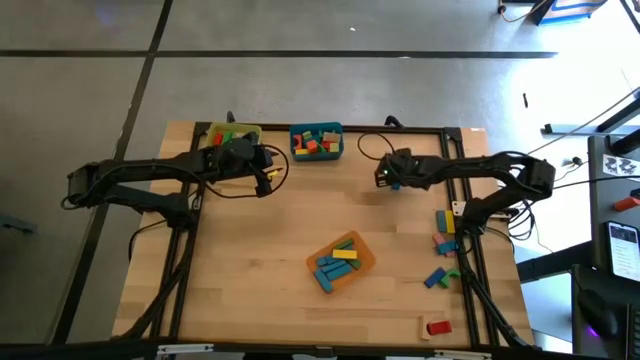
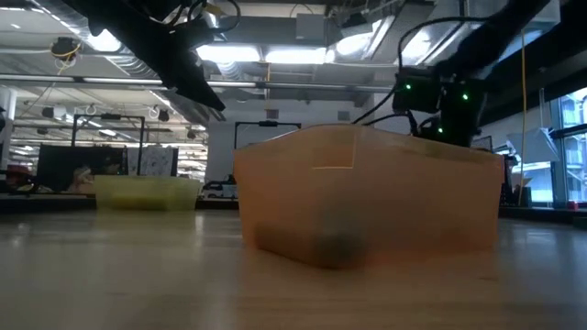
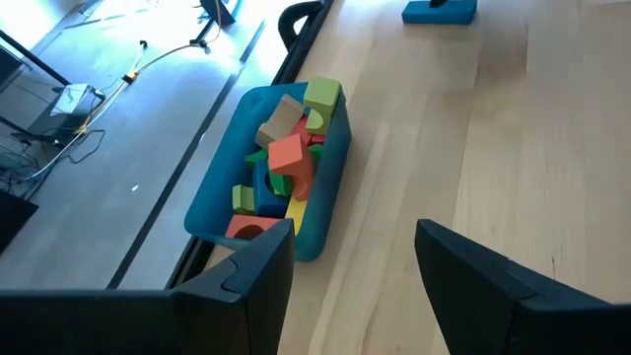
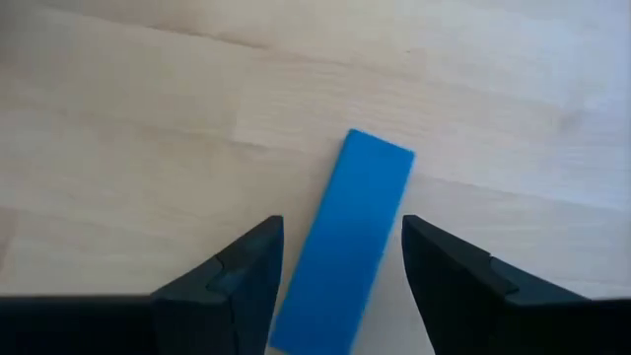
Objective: Sort blocks by size
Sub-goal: Put the blue rectangular block into the orange bin
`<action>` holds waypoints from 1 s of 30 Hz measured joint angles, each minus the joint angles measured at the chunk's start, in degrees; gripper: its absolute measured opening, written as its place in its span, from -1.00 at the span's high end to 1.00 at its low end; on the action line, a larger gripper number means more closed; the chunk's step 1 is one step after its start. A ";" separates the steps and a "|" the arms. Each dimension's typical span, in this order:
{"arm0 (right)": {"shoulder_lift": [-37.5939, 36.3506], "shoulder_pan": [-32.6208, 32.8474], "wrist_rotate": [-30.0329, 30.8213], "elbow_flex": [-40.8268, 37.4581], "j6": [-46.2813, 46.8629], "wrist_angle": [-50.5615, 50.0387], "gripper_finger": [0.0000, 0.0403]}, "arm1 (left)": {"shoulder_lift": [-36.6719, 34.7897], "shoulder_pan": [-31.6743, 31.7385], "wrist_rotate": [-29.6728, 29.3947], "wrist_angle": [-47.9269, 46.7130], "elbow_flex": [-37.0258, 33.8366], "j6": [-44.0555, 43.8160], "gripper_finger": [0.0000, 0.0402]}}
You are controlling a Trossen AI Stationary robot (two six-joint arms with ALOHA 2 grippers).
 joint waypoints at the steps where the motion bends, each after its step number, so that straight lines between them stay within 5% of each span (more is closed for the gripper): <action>1: 0.00 0.31 0.10 -1.13 0.36 2.11 -0.02 | 0.00 -0.02 0.00 0.02 0.00 0.00 0.02; 30: -0.31 1.00 3.07 -13.73 3.73 16.79 -0.02 | 0.00 0.00 0.00 0.37 0.00 0.24 0.02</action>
